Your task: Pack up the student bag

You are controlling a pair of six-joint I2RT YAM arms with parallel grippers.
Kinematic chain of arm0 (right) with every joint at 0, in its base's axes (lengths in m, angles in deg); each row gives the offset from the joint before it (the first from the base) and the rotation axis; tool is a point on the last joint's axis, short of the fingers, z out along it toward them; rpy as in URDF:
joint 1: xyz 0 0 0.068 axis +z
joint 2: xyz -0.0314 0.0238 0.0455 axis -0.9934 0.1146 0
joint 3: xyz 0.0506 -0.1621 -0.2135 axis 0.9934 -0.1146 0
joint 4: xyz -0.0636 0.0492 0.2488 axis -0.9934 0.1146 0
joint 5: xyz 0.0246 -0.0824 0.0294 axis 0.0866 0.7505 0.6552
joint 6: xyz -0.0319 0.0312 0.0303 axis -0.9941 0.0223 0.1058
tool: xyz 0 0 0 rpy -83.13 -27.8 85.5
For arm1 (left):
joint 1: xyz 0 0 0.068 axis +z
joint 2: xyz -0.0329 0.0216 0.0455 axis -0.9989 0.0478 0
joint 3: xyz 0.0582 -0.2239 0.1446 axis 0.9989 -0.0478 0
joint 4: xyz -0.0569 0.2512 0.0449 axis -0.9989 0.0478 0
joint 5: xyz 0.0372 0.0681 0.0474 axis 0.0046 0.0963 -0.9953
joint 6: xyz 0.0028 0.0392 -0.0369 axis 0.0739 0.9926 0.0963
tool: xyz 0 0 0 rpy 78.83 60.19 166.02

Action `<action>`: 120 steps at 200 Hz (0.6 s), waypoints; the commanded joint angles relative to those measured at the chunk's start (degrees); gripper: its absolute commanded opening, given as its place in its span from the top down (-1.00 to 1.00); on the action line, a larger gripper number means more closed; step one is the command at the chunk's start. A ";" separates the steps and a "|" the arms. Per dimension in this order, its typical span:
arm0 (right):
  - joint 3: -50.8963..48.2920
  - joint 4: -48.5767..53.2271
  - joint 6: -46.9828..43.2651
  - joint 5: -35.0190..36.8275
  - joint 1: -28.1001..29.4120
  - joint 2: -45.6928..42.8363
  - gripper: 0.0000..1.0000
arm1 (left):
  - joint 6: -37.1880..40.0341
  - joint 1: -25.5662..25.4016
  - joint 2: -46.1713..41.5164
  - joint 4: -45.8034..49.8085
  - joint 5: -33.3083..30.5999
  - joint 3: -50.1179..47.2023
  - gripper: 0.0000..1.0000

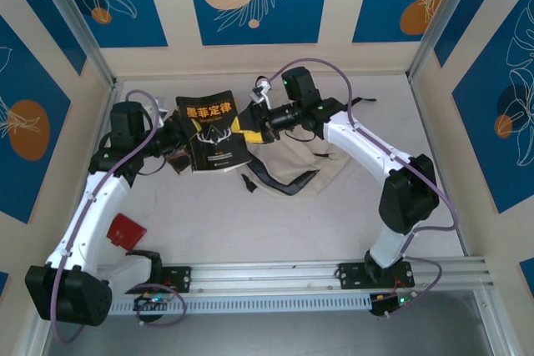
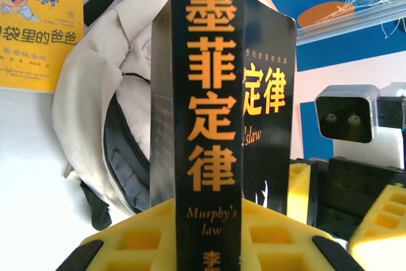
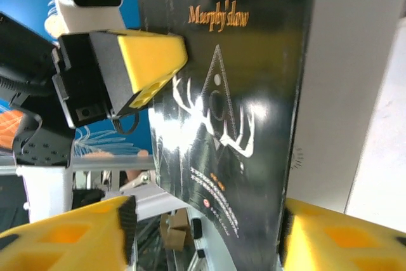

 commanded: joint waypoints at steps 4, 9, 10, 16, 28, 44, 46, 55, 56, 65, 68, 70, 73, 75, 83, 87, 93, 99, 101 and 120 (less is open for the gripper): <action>0.15 -7.80 6.19 -7.71 0.34 0.00 0.06 | -1.67 -0.34 -2.15 -3.98 3.20 0.97 0.82; -0.54 -10.13 7.70 -8.39 0.35 -0.25 0.12 | -1.76 -0.29 -2.16 -4.06 3.39 0.94 0.82; -0.62 -10.68 8.00 -8.60 0.34 -0.27 0.13 | -1.78 -0.32 -2.25 -4.07 3.39 0.96 0.82; -1.59 -13.59 9.58 -9.33 0.34 -0.54 0.20 | -1.92 -0.35 -2.34 -4.02 3.67 0.97 0.82; -3.33 -18.72 13.64 -10.27 0.29 -0.98 0.26 | -2.25 -0.38 -2.40 -4.09 4.09 0.91 0.82; -5.03 -23.26 16.20 -10.15 0.23 -1.52 0.32 | -2.74 -0.44 -2.62 -3.79 4.69 0.98 0.83; -5.07 -23.01 15.99 -10.00 0.18 -1.55 0.32 | -2.73 -0.44 -2.67 -3.86 4.80 0.98 0.82; -4.79 -19.19 13.47 -8.18 0.11 -1.70 0.27 | -3.38 -0.50 -2.94 -4.09 5.38 0.98 0.83; -4.72 -18.64 13.04 -7.88 0.14 -1.79 0.26 | -3.46 -0.51 -2.96 -4.13 5.46 0.98 0.82; -4.11 -12.45 8.98 -4.74 0.08 -2.00 0.13 | -4.40 -0.47 -3.13 -4.49 6.02 1.03 0.83; -3.91 -10.33 7.58 -3.38 0.08 -2.10 0.07 | -4.65 -0.52 -3.12 -4.72 6.32 1.03 0.82; -3.69 -8.81 6.59 -2.44 0.01 -2.13 0.02 | -4.90 -0.46 -3.14 -4.95 6.58 1.04 0.83; -3.50 -6.54 5.16 -0.88 0.00 -2.23 -0.04 | -5.14 -0.50 -3.15 -5.09 6.76 1.11 0.83; -3.37 -5.03 4.42 0.18 -0.07 -2.34 -0.09 | -5.26 -0.48 -3.13 -5.17 6.89 1.19 0.83; -2.92 -0.34 1.46 4.00 -0.41 -2.77 -0.28 | -5.78 -0.52 -3.09 -5.06 7.19 1.57 0.84; -3.06 0.90 0.63 5.56 -0.69 -2.95 -0.36 | -6.05 -0.51 -3.05 -5.11 7.48 1.72 0.84; -3.67 1.54 0.32 6.74 -1.28 -3.31 -0.44 | -6.37 -0.50 -2.86 -5.13 7.84 1.97 0.85; -4.50 0.59 0.96 6.54 -2.03 -3.73 -0.51 | -6.92 -0.51 -2.82 -5.40 8.42 1.98 0.85; -5.03 -0.01 1.28 6.21 -2.30 -3.97 -0.53 | -7.07 -0.46 -2.79 -5.58 8.65 2.02 0.85; -7.97 -6.93 4.75 2.61 -4.44 -4.96 -0.73 | -9.30 -0.69 -2.40 -8.20 10.63 1.71 0.86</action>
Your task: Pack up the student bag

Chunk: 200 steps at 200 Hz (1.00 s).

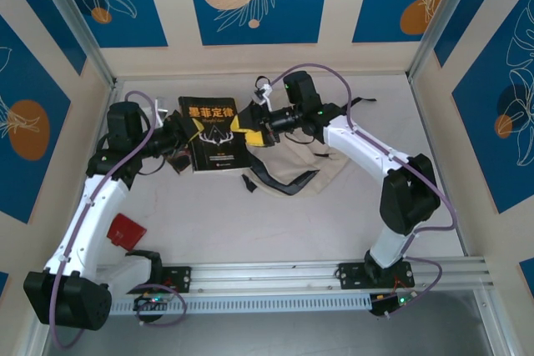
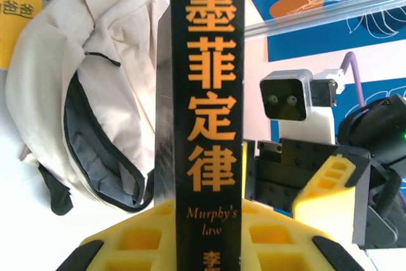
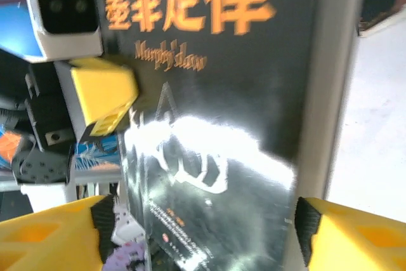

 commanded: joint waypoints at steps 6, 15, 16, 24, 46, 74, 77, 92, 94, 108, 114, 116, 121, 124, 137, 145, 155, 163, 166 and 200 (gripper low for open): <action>-2.96 -2.69 0.20 -0.62 -3.24 -3.53 -0.80 | -4.51 -0.60 -0.63 -7.50 5.99 1.80 0.86; -2.41 -3.45 0.41 -1.95 -3.57 -3.34 -0.85 | -5.70 -0.69 0.35 -8.72 7.45 2.16 0.85; -2.30 -3.46 0.41 -2.07 -3.60 -3.25 -0.86 | -5.79 -0.66 0.45 -8.80 7.59 2.28 0.85; -1.20 -3.17 0.64 -3.15 -3.78 -2.69 -0.87 | -6.78 -0.83 1.33 -9.23 8.44 2.98 0.84; 1.52 -2.41 1.97 -4.87 -3.73 -0.22 -0.87 | -10.92 -1.47 3.27 -15.25 10.25 3.47 0.84; 3.78 -4.55 5.12 -6.81 -3.54 2.41 -0.88 | -16.32 -2.60 6.39 -23.54 12.06 4.35 0.84; 3.97 -5.21 5.60 -7.12 -3.54 2.60 -0.88 | -16.67 -2.78 6.77 -24.13 12.19 4.52 0.85; 5.07 -7.20 8.21 -8.38 -3.38 3.66 -0.88 | -17.94 -3.18 8.61 -26.27 12.66 5.86 0.85; 5.16 -7.40 8.70 -8.54 -3.43 3.75 -0.87 | -18.10 -3.24 8.72 -26.57 12.72 5.98 0.85; 5.55 -8.45 10.56 -8.44 -3.42 3.75 -0.86 | -19.61 -3.42 9.98 -29.12 13.16 6.93 0.85; 5.56 -8.94 11.25 -8.41 -3.43 3.70 -0.86 | -20.07 -3.41 10.46 -29.88 13.43 7.45 0.84; 5.47 -9.43 11.70 -8.41 -3.51 3.57 -0.86 | -20.24 -3.45 10.59 -30.13 13.45 7.59 0.84; 5.31 -10.19 12.38 -8.59 -3.57 3.56 -0.86 | -20.61 -3.43 10.95 -30.67 13.68 7.93 0.84; 5.09 -11.17 12.89 -8.71 -3.62 3.59 -0.86 | -20.74 -3.43 11.11 -30.94 13.75 8.08 0.84; 4.33 -14.96 15.82 -9.72 -3.95 3.54 -0.86 | -20.98 -3.43 11.78 -31.12 13.98 8.89 0.84; 4.31 -15.93 16.47 -10.17 -4.04 3.74 -0.87 | -21.16 -3.47 12.09 -31.28 13.98 9.06 0.85; 4.40 -15.80 16.33 -9.88 -4.27 3.84 -0.89 | -21.09 -3.43 12.50 -31.47 14.05 9.30 0.85; 4.53 -14.85 15.63 -9.37 -4.42 3.93 -0.90 | -21.23 -3.43 12.76 -31.59 14.06 9.47 0.85; 4.49 -14.50 15.36 -9.18 -4.56 3.96 -0.90 | -21.18 -3.45 12.87 -31.64 14.06 9.54 0.85; 3.77 -12.07 13.28 -7.35 -5.86 4.71 -0.99 | -21.69 -3.45 13.37 -32.04 13.99 10.35 0.84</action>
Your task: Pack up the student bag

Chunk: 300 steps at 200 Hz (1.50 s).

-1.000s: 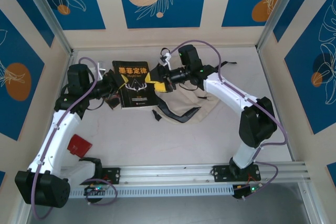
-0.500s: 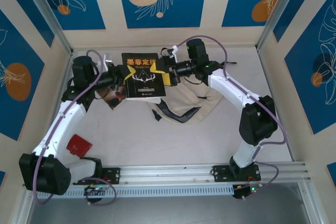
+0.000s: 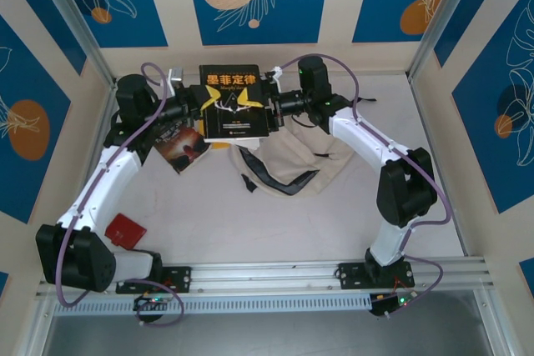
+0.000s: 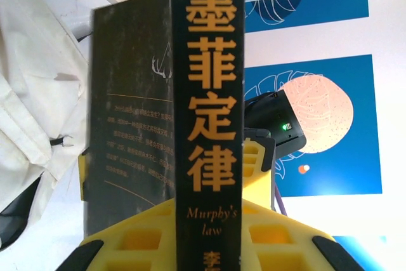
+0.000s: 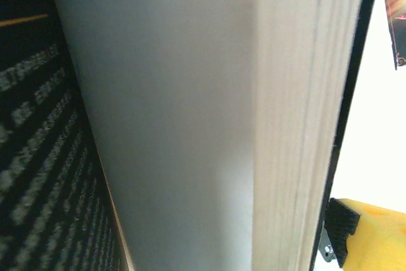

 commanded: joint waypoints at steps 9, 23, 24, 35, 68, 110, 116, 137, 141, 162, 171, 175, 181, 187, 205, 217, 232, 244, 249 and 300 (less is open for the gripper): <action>0.48 2.18 -1.06 -0.15 -0.88 1.53 -0.99 | -1.33 -0.48 -0.17 -5.33 1.76 3.57 0.85; 0.06 1.79 -0.82 -0.32 -0.71 2.29 -0.98 | -0.94 -0.48 -0.34 -4.83 1.48 3.90 0.84; -0.03 1.55 -0.82 -0.32 -0.71 2.27 -0.98 | -0.96 -0.46 -0.34 -4.81 1.43 3.91 0.84; -1.27 -2.02 1.10 -0.90 -0.57 2.33 -0.99 | -0.92 -0.50 -0.35 -4.69 1.30 3.78 0.84; -3.08 -16.03 9.09 -4.48 0.05 1.34 -0.98 | -0.35 -0.53 -0.55 -3.95 1.03 2.61 0.85; -6.65 -20.74 10.13 -4.55 -0.31 -3.11 -0.73 | 2.70 -0.51 -0.79 -0.11 0.42 1.97 0.84; -7.77 -22.18 10.97 -4.54 -0.47 -3.73 -0.67 | 2.80 -0.52 -0.78 -0.13 0.42 1.71 0.84; -11.19 -27.00 14.41 -3.22 -1.19 -5.89 -0.33 | 3.20 -0.52 -1.08 0.20 0.09 0.74 0.84; -11.55 -27.01 14.68 -2.99 -1.30 -6.27 -0.26 | 3.30 -0.52 -1.10 0.34 0.00 0.50 0.84; -12.82 -24.91 14.84 0.09 -1.43 -8.18 0.27 | 3.50 -0.53 -2.04 0.57 -0.99 -0.78 0.74; -13.02 -23.69 14.86 1.67 -1.42 -8.79 0.51 | 3.72 -0.51 -2.73 0.90 -1.60 -1.35 0.67; -13.06 -23.16 14.84 2.61 -1.49 -9.06 0.58 | 3.83 -0.52 -3.09 1.04 -2.02 -1.64 0.63; -13.28 -22.74 14.85 3.76 -1.44 -9.47 0.67 | 3.85 -0.53 -3.87 1.34 -2.91 -2.22 0.55; -13.41 -22.53 14.87 5.14 -1.41 -9.92 0.76 | 3.81 -0.57 -4.56 1.66 -3.94 -2.99 0.43; -14.32 -21.37 14.65 10.45 -1.23 -11.47 0.86 | 3.68 -0.60 -7.53 3.06 -7.39 -6.11 0.00; -14.70 -19.97 14.56 14.11 -1.12 -12.19 0.89 | 2.73 -1.04 -9.75 2.85 -10.07 -8.86 -0.27; -15.39 -20.09 15.93 18.11 -1.16 -12.52 0.90 | 0.90 -2.45 -12.70 1.52 -14.65 -13.04 -0.48; -15.73 -21.40 17.17 20.44 -0.91 -12.25 0.90 | -0.86 -5.00 -15.27 0.48 -20.12 -16.82 -0.58; -15.73 -21.55 17.95 21.38 -0.73 -12.10 0.90 | -1.55 -6.25 -16.37 -0.59 -22.38 -18.48 -0.63; -17.22 -19.74 20.99 31.05 3.24 -11.49 0.88 | -7.85 -17.30 -20.47 -10.72 -42.61 -28.41 -0.74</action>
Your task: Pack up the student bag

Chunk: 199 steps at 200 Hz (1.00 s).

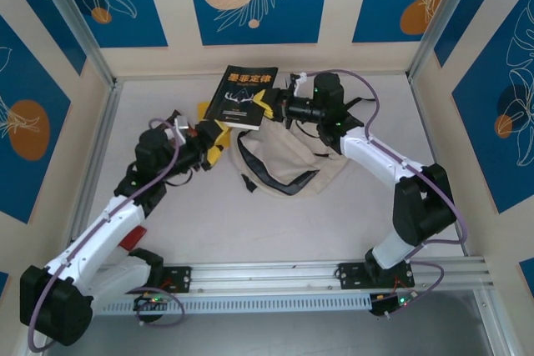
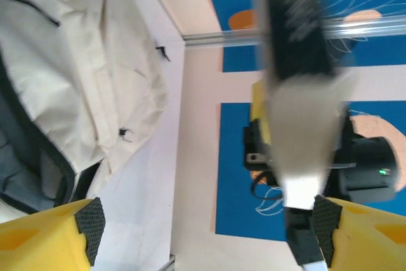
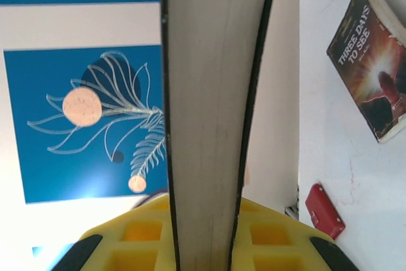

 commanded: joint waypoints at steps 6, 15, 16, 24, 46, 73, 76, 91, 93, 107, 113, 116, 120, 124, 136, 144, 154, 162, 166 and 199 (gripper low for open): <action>-1.18 -1.16 2.21 7.49 2.91 -1.50 0.88 | -3.47 -3.96 -1.48 -7.82 -15.17 -1.65 -0.74; -1.84 -1.01 3.01 9.32 3.74 -1.47 0.89 | -3.09 -5.35 -1.25 -8.75 -17.63 -1.31 -0.73; -1.97 -1.10 3.05 9.46 3.82 -1.47 0.89 | -3.06 -5.51 -1.17 -8.76 -17.91 -1.26 -0.73; -2.59 -1.99 3.61 10.76 4.58 -1.46 0.89 | -2.66 -6.63 -0.81 -8.32 -19.81 -0.59 -0.73; -3.07 -2.67 4.22 11.97 6.03 -1.12 0.88 | -2.87 -8.59 0.44 -10.15 -23.69 -0.50 -0.72; -3.58 -2.42 4.61 12.16 6.52 -1.18 0.88 | -4.94 -10.03 1.10 -11.46 -27.68 -1.42 -0.72; -3.60 -2.37 4.59 12.04 6.56 -1.20 0.88 | -4.97 -10.11 1.07 -11.43 -28.09 -1.53 -0.72; -3.90 -2.47 4.99 11.80 6.70 -1.15 0.88 | -5.07 -10.32 1.09 -10.62 -28.90 -1.33 -0.70; -4.01 -2.61 5.05 11.80 6.68 -1.19 0.88 | -5.12 -10.33 1.20 -10.67 -28.98 -1.37 -0.70; -4.48 -3.09 5.49 11.55 6.90 -1.20 0.88 | -5.74 -10.32 1.58 -11.64 -29.59 -1.65 -0.63; -4.71 -3.39 5.66 11.53 7.04 -1.19 0.88 | -5.96 -10.31 1.78 -12.21 -29.91 -1.77 -0.58; -4.81 -3.53 5.75 11.49 7.13 -1.20 0.88 | -5.93 -10.27 1.90 -12.59 -30.07 -1.89 -0.56; -5.01 -3.68 5.79 11.32 7.27 -1.20 0.88 | -5.93 -10.35 1.97 -13.25 -30.38 -2.06 -0.50; -5.13 -3.71 5.80 11.08 7.46 -1.19 0.88 | -5.90 -10.47 2.02 -14.12 -30.90 -2.31 -0.43; -5.49 -3.74 5.55 10.20 7.75 -1.11 0.90 | -5.53 -11.06 1.77 -15.64 -32.77 -3.04 -0.18; -5.85 -3.72 5.16 9.57 7.93 -1.15 0.90 | -5.14 -11.14 1.62 -15.10 -33.51 -3.01 -0.07; -6.53 -3.33 4.78 9.09 8.19 -1.41 0.90 | -4.98 -11.21 1.45 -14.99 -34.17 -3.22 0.07; -7.11 -2.76 4.30 8.71 8.36 -1.77 0.89 | -4.89 -11.31 1.53 -15.36 -34.36 -3.45 0.15; -7.48 -2.69 3.97 8.56 8.45 -1.88 0.89 | -4.88 -11.32 1.53 -15.45 -34.44 -3.64 0.20; -9.72 0.52 0.40 6.85 8.75 -3.51 0.57 | -3.95 -11.40 1.23 -16.07 -34.28 -4.89 0.65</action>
